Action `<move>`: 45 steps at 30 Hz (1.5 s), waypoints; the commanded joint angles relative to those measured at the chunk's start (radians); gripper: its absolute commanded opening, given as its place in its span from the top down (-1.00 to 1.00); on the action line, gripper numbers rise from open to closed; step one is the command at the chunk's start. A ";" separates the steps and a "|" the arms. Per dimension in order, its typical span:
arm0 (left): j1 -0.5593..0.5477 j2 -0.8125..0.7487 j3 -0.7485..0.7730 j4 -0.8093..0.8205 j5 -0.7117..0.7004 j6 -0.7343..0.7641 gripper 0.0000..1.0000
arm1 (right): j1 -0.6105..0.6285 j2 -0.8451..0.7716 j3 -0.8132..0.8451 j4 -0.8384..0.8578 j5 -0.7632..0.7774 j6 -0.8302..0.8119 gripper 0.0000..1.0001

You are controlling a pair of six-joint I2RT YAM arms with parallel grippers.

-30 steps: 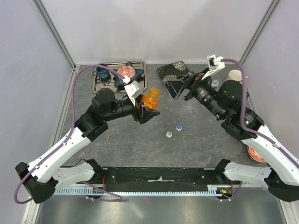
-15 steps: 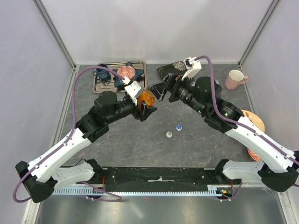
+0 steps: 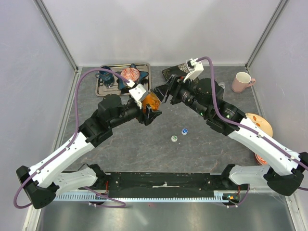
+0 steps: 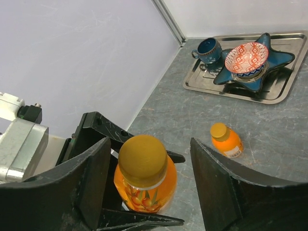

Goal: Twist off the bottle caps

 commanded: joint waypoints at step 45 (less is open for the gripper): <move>0.079 0.098 0.089 0.535 1.154 -0.577 0.12 | 0.004 -0.220 -0.141 0.212 -0.699 -0.286 1.00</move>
